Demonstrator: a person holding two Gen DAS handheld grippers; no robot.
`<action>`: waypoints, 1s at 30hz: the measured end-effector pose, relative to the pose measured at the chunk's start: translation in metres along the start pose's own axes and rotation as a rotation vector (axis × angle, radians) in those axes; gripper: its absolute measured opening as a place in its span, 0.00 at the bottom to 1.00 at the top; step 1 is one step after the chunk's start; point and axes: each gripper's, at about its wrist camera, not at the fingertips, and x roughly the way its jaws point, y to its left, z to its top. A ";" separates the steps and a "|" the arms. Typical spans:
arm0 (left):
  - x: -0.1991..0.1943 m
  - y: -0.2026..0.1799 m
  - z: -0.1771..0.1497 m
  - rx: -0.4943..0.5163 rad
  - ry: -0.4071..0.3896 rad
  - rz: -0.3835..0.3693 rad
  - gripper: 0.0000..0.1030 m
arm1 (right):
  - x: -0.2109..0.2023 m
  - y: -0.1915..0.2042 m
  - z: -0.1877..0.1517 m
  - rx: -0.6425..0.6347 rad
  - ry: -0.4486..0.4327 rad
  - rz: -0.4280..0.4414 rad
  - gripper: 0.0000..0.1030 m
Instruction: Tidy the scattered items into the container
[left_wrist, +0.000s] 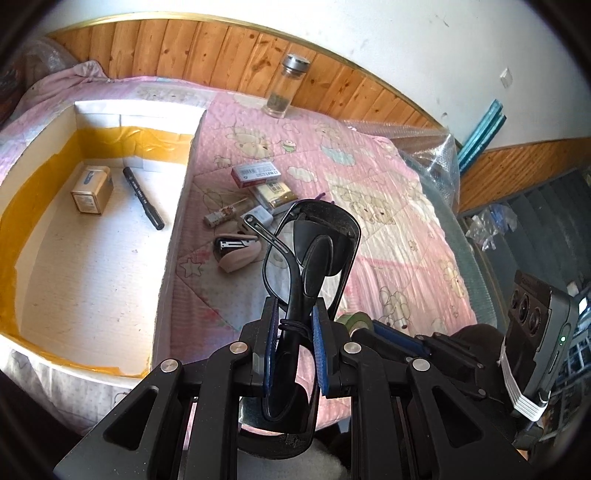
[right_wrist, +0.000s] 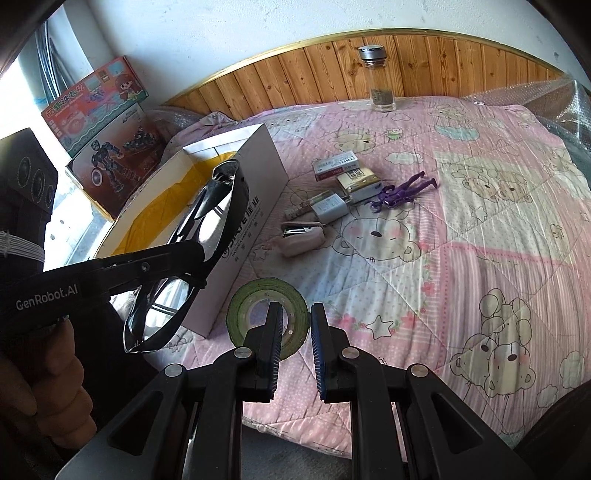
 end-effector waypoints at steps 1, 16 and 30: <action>-0.001 0.002 0.001 -0.005 -0.003 -0.002 0.18 | -0.001 0.003 0.002 -0.005 -0.004 0.000 0.16; -0.024 0.036 0.011 -0.098 -0.058 -0.020 0.18 | -0.002 0.048 0.037 -0.105 -0.041 0.027 0.16; -0.035 0.075 0.020 -0.183 -0.087 -0.024 0.18 | 0.010 0.084 0.060 -0.170 -0.048 0.048 0.16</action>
